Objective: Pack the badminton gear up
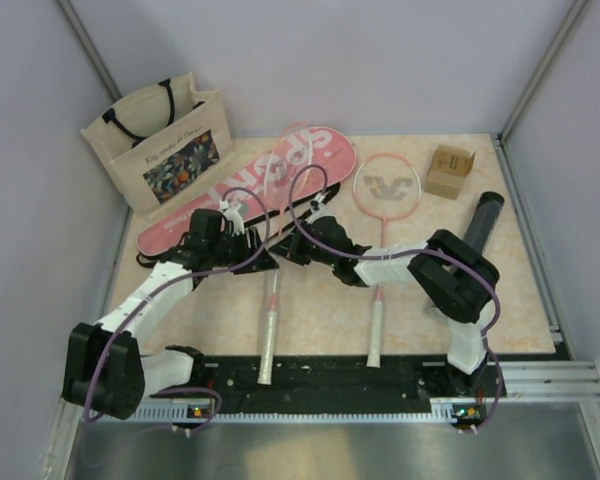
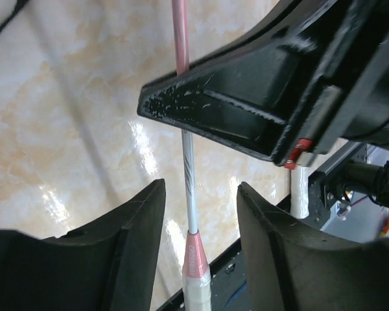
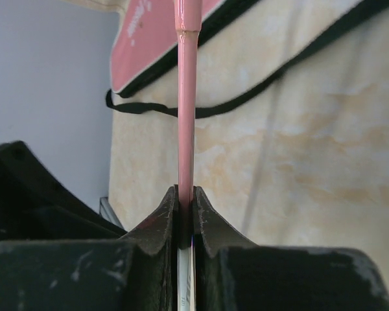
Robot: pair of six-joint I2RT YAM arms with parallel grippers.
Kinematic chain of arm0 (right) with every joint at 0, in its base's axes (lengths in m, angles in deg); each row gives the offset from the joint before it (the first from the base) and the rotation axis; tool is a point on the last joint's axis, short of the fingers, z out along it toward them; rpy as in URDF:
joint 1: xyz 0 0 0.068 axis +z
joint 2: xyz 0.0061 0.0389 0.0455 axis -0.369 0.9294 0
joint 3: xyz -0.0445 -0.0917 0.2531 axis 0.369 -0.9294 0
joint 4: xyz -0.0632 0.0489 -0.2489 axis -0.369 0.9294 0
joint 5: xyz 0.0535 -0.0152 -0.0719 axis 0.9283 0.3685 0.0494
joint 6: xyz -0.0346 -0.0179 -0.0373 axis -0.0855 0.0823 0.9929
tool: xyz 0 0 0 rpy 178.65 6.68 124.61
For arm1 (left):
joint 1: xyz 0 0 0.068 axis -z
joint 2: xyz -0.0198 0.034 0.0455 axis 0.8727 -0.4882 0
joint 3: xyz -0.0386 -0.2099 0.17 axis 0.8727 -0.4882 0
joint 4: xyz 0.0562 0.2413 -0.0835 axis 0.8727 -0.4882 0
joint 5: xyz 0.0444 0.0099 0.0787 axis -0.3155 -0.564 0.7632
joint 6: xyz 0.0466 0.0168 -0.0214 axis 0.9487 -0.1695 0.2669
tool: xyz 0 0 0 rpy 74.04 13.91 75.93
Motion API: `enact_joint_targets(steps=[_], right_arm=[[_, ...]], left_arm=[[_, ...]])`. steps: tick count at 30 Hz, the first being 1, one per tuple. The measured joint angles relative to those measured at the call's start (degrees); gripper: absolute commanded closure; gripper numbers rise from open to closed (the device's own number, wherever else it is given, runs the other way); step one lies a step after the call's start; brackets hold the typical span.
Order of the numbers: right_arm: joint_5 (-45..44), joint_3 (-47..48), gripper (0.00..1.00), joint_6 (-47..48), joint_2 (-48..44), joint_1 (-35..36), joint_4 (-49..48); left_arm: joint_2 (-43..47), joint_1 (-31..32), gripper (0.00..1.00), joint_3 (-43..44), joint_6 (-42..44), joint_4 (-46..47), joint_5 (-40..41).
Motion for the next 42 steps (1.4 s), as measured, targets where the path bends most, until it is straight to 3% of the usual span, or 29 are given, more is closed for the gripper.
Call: enact_joint_targets(steps=[7, 13, 21, 26, 32, 38, 40, 42], right_arm=[[2.9, -7.6, 1.00, -1.1, -4.9, -4.7, 0.7], [4.3, -15.0, 1.00, -0.6, -17.8, -10.2, 1.3], [5.8, -19.3, 1.00, 3.4, -33.9, -11.3, 6.4], [5.0, -21.1, 1.00, 6.4, -44.9, -11.9, 11.7], [3.1, -21.2, 1.00, 9.4, -52.3, -12.0, 17.0], [1.9, -21.2, 1.00, 10.1, -53.7, -12.0, 17.9], [1.9, -21.3, 1.00, 10.0, -53.6, -12.0, 18.0], [1.9, -21.3, 1.00, 10.1, -53.4, -12.1, 18.0]], left_arm=[[1.6, 0.0, 0.46, 5.9, 8.3, -4.4, 3.0], [0.0, 0.0, 0.47, 13.7, 21.4, -6.1, 14.6], [-22.9, 0.0, 0.55, 27.3, 40.0, -8.2, 31.6], [-34.4, 0.0, 0.55, 28.3, 50.0, -7.2, 37.3], [-39.6, -0.6, 0.55, 31.7, 55.2, -6.6, 38.8], [-43.1, -1.6, 0.58, 34.2, 56.6, -5.4, 40.2], [-43.2, -1.6, 0.63, 34.2, 57.0, -5.4, 40.6], [-43.3, -1.5, 0.75, 34.2, 57.5, -5.4, 40.7]])
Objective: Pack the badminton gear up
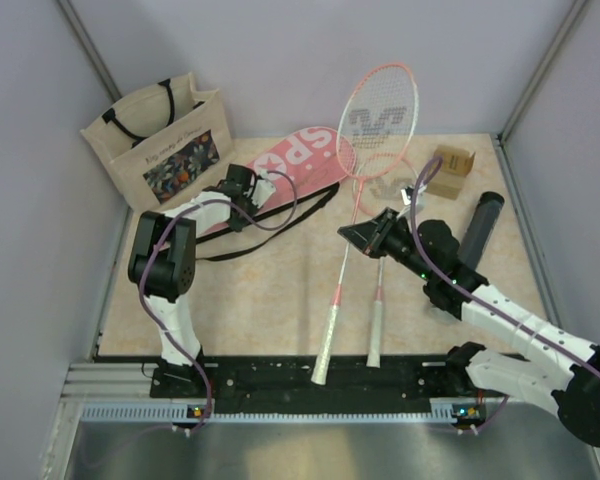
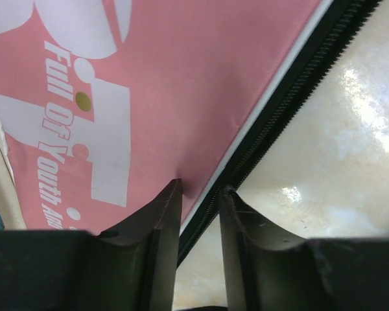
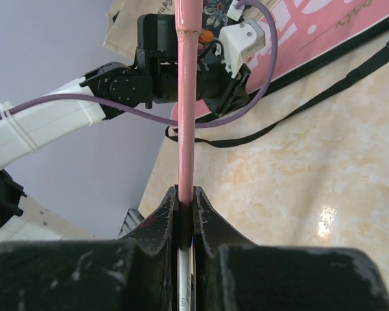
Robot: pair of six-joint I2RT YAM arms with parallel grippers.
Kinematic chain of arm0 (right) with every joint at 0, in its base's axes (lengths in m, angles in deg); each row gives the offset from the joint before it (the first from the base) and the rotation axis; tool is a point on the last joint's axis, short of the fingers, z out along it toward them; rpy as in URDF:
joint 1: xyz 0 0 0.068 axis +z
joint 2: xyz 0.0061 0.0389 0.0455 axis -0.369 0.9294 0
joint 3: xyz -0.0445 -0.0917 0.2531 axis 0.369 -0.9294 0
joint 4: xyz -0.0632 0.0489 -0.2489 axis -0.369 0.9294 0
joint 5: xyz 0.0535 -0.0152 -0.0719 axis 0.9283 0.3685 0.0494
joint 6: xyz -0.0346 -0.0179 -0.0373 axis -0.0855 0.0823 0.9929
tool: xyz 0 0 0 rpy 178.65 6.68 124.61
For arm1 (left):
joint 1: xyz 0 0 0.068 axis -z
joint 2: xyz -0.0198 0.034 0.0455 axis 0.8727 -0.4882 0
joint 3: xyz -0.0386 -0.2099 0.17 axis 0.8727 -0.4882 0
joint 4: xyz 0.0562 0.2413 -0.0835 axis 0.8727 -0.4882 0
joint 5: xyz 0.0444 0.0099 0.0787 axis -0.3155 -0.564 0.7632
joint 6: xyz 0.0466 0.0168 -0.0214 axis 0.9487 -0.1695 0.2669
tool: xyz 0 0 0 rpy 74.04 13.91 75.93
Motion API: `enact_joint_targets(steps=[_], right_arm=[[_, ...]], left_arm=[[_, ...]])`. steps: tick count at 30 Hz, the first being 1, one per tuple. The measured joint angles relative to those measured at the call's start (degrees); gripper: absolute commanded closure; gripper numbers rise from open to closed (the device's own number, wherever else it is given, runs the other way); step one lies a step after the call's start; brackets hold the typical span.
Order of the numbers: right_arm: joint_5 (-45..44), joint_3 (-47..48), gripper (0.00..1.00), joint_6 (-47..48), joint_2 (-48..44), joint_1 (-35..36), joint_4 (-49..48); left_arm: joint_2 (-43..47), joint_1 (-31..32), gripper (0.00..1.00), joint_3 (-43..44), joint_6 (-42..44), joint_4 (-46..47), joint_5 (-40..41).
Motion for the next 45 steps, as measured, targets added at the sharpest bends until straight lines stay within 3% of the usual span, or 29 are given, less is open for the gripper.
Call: enact_joint_targets(steps=[3, 5, 10, 21, 30, 45], right_arm=[[-0.1, 0.0, 1.00, 0.1, 0.1, 0.0, 0.1], [-0.3, 0.0, 1.00, 0.2, 0.1, 0.0, 0.1], [-0.7, -2.0, 1.00, 0.4, 0.1, -0.1, 0.0], [-1.1, -5.7, 1.00, -0.2, -0.3, -0.1, 2.6], [1.0, -7.2, 1.00, -3.1, 0.5, -0.1, 2.0], [1.2, -10.1, 1.00, -13.2, 10.4, 6.6, -6.6]], left_arm=[[-0.1, 0.0, 0.95, 0.0, 0.0, -0.2, 0.0], [-0.1, 0.0, 1.00, 0.1, -0.2, -0.3, 0.0], [1.5, -0.2, 1.00, 0.2, -4.7, -2.1, -3.6], [15.0, -0.3, 1.00, -0.9, -27.1, -5.1, -16.7], [15.8, -0.3, 1.00, -0.9, -44.5, -5.5, -23.7], [19.0, -0.5, 1.00, -8.2, -56.4, 2.1, -34.2]])
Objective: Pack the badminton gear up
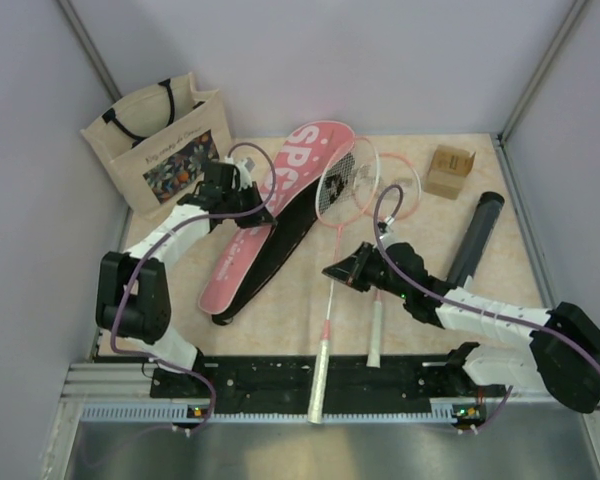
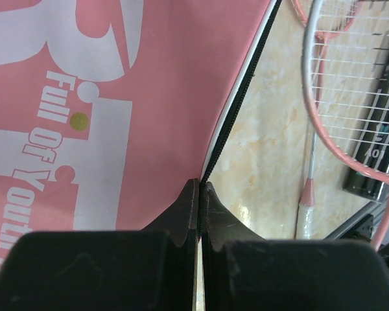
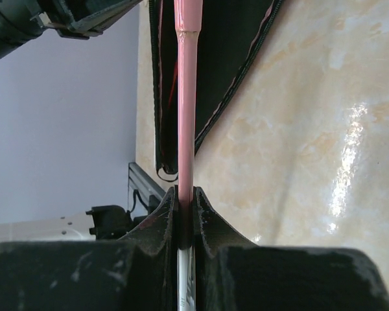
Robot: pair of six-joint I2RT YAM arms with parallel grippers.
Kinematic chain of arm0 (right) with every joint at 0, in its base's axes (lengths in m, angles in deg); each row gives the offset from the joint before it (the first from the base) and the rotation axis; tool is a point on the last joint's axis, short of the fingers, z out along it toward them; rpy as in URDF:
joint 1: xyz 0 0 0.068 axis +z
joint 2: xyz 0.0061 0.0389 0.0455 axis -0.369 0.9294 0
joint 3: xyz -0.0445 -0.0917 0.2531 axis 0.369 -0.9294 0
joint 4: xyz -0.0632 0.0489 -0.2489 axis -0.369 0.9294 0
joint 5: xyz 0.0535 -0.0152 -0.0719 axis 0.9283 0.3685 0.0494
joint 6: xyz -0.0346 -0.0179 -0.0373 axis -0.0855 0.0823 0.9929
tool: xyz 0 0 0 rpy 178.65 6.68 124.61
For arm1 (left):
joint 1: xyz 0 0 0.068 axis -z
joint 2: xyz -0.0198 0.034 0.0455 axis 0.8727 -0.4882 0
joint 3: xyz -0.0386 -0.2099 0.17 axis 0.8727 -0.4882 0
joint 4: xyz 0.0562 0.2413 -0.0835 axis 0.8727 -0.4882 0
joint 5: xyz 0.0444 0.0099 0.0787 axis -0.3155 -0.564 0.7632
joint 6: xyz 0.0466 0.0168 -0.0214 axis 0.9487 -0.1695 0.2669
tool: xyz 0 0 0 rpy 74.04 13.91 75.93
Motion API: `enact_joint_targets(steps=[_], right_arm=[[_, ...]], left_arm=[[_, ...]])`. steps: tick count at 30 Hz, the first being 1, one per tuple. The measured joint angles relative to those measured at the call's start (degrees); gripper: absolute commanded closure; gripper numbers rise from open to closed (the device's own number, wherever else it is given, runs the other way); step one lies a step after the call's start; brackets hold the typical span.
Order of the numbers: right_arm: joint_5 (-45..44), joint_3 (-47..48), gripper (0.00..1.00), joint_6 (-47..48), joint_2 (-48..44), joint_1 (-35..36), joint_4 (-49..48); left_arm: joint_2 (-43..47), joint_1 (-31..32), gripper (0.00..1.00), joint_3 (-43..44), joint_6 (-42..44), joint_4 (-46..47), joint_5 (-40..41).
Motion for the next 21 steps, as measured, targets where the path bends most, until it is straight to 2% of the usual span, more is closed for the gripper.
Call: enact_joint_targets(steps=[11, 21], right_arm=[[-1.8, -0.7, 1.00, -6.4, 1.8, 0.9, -4.7], [3.3, -0.7, 1.00, -11.8, 11.1, 2.4, -13.2]], left_arm=[[3.0, -0.4, 1.00, -3.5, -4.0, 5.6, -2.1], [6.4, -0.6, 1.00, -8.0, -4.3, 11.0, -5.9]])
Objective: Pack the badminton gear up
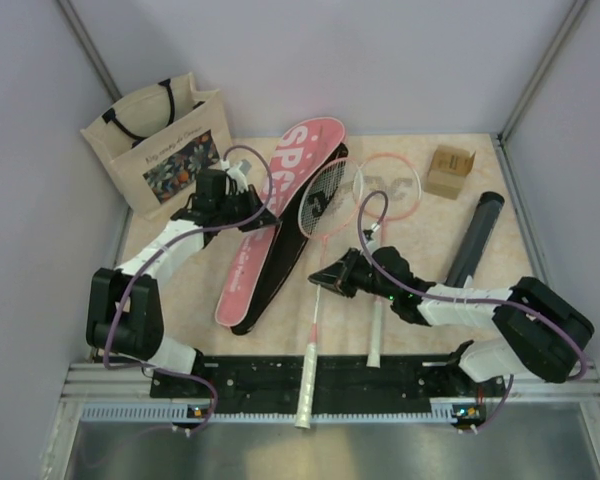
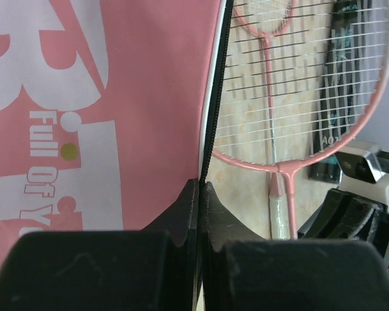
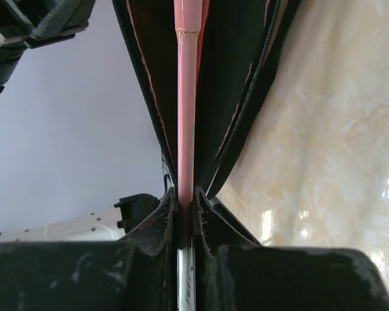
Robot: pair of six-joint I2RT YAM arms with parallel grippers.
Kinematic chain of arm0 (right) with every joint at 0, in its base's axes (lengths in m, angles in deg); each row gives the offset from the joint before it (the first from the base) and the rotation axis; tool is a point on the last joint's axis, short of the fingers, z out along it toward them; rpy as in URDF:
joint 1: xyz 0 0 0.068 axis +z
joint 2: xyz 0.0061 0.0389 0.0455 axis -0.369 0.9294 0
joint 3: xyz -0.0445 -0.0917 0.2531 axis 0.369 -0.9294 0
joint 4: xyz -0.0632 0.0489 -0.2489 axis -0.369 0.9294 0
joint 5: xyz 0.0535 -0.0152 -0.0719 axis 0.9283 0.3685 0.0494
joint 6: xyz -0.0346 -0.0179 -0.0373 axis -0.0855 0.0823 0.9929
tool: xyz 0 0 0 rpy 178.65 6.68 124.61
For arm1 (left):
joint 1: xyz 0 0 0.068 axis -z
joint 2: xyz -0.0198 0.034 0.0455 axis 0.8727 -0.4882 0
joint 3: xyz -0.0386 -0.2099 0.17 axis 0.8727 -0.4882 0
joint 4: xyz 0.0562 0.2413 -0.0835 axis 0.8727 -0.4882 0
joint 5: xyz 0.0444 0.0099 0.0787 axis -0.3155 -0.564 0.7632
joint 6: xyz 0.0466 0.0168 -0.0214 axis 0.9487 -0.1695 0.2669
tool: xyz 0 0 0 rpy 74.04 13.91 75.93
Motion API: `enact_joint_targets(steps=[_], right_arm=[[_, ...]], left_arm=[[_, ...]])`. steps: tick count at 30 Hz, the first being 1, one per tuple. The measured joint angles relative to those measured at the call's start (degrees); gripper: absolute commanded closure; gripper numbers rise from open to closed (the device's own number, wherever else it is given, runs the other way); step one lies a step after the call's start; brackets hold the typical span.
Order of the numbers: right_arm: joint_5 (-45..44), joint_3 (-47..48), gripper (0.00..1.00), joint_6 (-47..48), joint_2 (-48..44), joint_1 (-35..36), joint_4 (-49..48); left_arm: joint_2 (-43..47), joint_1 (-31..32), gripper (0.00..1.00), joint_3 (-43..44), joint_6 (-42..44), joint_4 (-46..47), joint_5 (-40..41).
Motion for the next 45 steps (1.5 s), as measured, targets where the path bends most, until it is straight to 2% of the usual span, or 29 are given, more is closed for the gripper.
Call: enact_joint_targets(steps=[7, 13, 19, 24, 34, 45], right_arm=[[4.0, 1.8, 1.00, -1.2, 6.1, 0.4, -3.8], [7.8, 6.4, 1.00, -2.2, 13.2, 0.4, -8.1], [9.2, 8.8, 1.00, -2.2, 19.2, -1.0, -11.2], [9.4, 14.4, 1.00, -1.1, 25.7, -3.3, -11.0], [3.3, 24.4, 1.00, 3.4, 31.8, -4.3, -5.8], [-4.5, 33.7, 1.00, 6.2, 38.8, -4.3, -0.1]], left_arm=[[1.0, 0.0, 1.00, -1.1, 4.2, 0.4, -4.2], [6.3, -0.1, 1.00, -6.2, 7.1, 2.3, -7.7], [8.6, -0.1, 1.00, -9.9, 6.0, 5.4, -10.1], [9.6, -0.1, 1.00, -12.5, 4.9, 6.5, -10.8], [12.6, -0.1, 1.00, -16.7, -5.9, 12.1, -9.5], [16.7, -0.2, 1.00, -19.1, -15.2, 12.5, -5.3]])
